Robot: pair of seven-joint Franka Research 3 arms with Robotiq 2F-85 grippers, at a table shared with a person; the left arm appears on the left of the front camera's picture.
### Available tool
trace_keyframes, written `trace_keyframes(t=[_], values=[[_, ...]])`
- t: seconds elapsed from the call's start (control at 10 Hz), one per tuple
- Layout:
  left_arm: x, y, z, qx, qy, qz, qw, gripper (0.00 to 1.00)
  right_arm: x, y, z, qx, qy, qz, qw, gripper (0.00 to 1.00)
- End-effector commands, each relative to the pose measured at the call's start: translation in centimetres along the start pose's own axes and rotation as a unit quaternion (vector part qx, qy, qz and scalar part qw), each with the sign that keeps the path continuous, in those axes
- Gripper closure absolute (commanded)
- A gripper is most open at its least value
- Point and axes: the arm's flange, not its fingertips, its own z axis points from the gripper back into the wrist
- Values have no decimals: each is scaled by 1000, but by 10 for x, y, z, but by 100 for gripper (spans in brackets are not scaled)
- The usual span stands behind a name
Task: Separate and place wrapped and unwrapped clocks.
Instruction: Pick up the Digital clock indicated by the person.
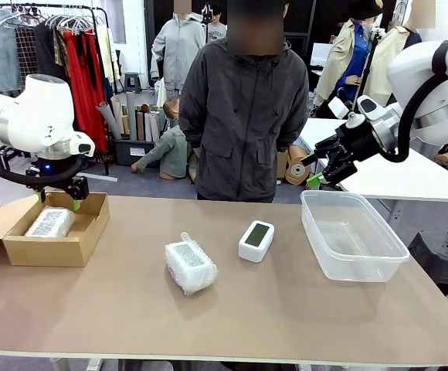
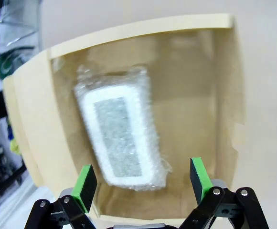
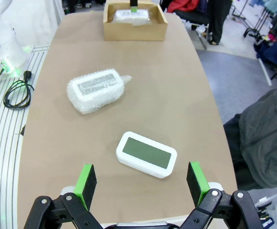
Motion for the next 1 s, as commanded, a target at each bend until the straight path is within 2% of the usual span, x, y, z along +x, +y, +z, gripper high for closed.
trace_keyframes(t=[0.0, 0.2, 0.3, 0.5, 0.6, 0.8, 0.9], values=[[9, 17, 22, -92, 11, -82, 992, 0, 1, 0, 1, -4, 2, 4, 1000, 0], [13, 21, 49, -170, -7, -177, 969, 0, 1, 0, 1, -4, 2, 4, 1000, 0], [16, 25, 63, -217, -23, -233, 948, 0, 1, 0, 1, -4, 2, 4, 1000, 0], [19, 29, 100, -278, -77, -345, 893, 0, 1, 0, 1, -4, 2, 4, 1000, 0], [18, 27, 118, -293, -109, -378, 871, 0, 1, 0, 1, -4, 2, 4, 1000, 0], [8, 32, 148, -311, -193, -459, 810, 0, 1, 0, 1, -4, 2, 4, 1000, 0], [2, 32, 155, -314, -217, -479, 791, 0, 1, 0, 1, -4, 2, 4, 1000, 0]])
